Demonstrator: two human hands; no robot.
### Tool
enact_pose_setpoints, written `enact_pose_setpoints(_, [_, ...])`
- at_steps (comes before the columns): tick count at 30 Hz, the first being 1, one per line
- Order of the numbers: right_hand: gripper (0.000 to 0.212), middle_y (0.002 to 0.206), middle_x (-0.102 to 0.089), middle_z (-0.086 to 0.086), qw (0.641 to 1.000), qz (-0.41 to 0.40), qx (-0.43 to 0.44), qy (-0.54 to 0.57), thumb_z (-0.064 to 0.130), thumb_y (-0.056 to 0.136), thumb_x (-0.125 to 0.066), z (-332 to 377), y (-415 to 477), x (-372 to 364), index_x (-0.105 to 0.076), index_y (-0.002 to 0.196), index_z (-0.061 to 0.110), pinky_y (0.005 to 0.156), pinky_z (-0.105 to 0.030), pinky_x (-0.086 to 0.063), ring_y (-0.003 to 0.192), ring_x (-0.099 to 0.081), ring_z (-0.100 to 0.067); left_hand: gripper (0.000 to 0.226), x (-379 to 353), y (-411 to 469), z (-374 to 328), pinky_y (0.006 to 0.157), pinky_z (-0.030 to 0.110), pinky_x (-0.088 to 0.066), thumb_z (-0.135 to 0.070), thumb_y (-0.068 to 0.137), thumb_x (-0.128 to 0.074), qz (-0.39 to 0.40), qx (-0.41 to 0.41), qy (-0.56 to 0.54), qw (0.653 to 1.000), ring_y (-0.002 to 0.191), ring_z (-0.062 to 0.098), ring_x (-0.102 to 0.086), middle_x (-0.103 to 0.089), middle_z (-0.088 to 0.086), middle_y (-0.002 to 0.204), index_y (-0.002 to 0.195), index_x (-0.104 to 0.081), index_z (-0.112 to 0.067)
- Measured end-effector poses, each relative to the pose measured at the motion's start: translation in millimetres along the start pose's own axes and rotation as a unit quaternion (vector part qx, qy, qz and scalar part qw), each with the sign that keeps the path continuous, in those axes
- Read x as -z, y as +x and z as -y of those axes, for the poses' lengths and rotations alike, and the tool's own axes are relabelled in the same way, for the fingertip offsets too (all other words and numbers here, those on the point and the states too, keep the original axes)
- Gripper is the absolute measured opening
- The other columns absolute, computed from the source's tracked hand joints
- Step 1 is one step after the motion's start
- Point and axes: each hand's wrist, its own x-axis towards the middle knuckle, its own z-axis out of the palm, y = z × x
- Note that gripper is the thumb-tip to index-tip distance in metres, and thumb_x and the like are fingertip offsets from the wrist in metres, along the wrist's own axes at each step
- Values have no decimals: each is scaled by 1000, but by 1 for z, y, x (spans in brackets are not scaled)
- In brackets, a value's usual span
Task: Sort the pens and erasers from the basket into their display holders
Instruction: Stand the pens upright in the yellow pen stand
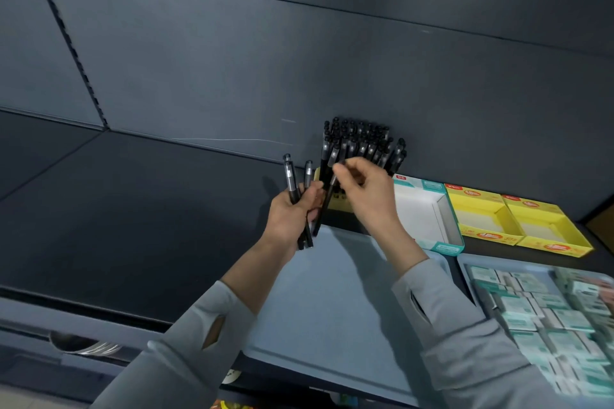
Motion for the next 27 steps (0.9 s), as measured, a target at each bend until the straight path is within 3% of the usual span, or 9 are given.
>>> enact_pose_setpoints(4, [32,69,-65,7,998,-55,-11,0,53,84,-50,-4,10,15,-63,82,23,67,-50,-56,66,-66,-21,22,7,4,-4,65,25,-53,-21,98,-56,-48,30,-45,997,62,9,-55,-59,-2,77,114,-66,-9])
enact_pose_setpoints(7, [33,72,-66,7,996,-83,12,-7,51,88,-49,0,16,21,-64,91,21,69,-48,-57,69,-67,-19,14,8,3,-6,53,25,-42,-18,102,-49,-71,20,-40,996,55,10,-43,-58,1,75,114,-55,-14])
enact_pose_setpoints(9, [26,72,-66,7,996,-87,25,-6,41,93,-53,3,18,21,-65,94,18,69,-46,-58,67,-67,-16,2,8,3,-6,51,25,-38,-16,103,-44,-79,17,-49,996,53,10,-40,-58,4,76,103,-45,-17])
enact_pose_setpoints(11, [21,74,-67,8,996,-85,35,-18,34,96,-54,5,20,19,-66,97,16,70,-44,-58,66,-68,-14,8,9,4,-6,49,24,-37,-16,103,-43,-87,18,-47,995,52,10,-39,-59,5,77,96,-41,-16])
enact_pose_setpoints(14, [20,73,-68,7,995,-71,55,-46,35,97,-53,3,21,13,-66,96,19,70,-44,-57,64,-68,-14,5,10,5,-6,49,23,-38,-18,103,-45,-81,12,-41,996,53,10,-40,-60,3,76,99,-45,-15])
enact_pose_setpoints(17, [20,74,-69,4,995,-43,59,-71,36,97,-52,0,18,3,-66,99,21,69,-43,-57,64,-69,-15,17,11,4,-7,55,23,-45,-19,101,-49,-78,8,-30,996,58,9,-46,-60,1,79,111,-60,-9])
enact_pose_setpoints(20, [22,75,-70,1,995,-44,54,-71,31,99,-54,-1,17,0,-67,106,15,71,-42,-57,64,-69,-11,19,11,2,-6,64,21,-53,-18,99,-54,-64,-2,-32,997,65,8,-53,-59,-1,80,106,-69,-10])
enact_pose_setpoints(24, [26,72,-70,1,994,-41,55,-80,44,95,-52,-3,20,1,-66,99,22,69,-46,-57,65,-69,-18,19,8,0,-6,64,23,-53,-16,99,-54,-40,-20,-31,999,64,9,-57,-62,2,76,111,-66,-8])
enact_pose_setpoints(27, [27,81,-70,3,994,-68,52,-75,48,91,-55,-1,17,1,-61,106,27,72,-42,-56,73,-68,-21,14,3,-2,-6,59,24,-52,-16,100,-52,-29,-41,-23,998,61,10,-57,-65,4,76,110,-55,-7])
